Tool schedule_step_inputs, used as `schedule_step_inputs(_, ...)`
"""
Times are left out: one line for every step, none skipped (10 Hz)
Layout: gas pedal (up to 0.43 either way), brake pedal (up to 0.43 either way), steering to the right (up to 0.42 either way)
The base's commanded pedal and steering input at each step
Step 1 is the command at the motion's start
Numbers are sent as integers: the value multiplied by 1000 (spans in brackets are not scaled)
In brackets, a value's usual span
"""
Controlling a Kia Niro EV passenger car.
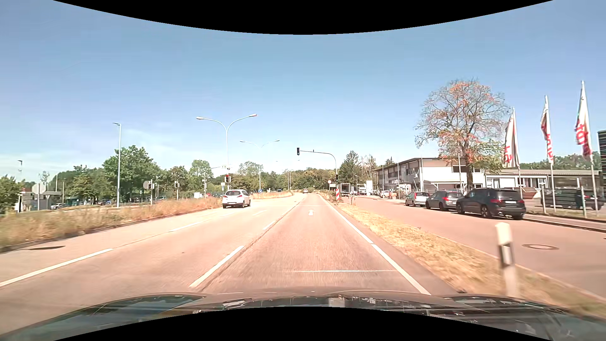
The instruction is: Follow the waypoints while adhering to traffic rules and regulations
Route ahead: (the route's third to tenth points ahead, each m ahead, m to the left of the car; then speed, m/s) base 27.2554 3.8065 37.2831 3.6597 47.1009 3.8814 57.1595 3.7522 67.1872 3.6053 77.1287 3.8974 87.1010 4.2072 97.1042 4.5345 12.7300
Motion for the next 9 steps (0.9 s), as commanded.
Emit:
schedule_step_inputs(87, 0, 3)
schedule_step_inputs(87, 0, 1)
schedule_step_inputs(87, 0, 0)
schedule_step_inputs(87, 0, 0)
schedule_step_inputs(87, 0, 0)
schedule_step_inputs(87, 0, 1)
schedule_step_inputs(87, 0, 1)
schedule_step_inputs(87, 0, 1)
schedule_step_inputs(87, 0, 1)
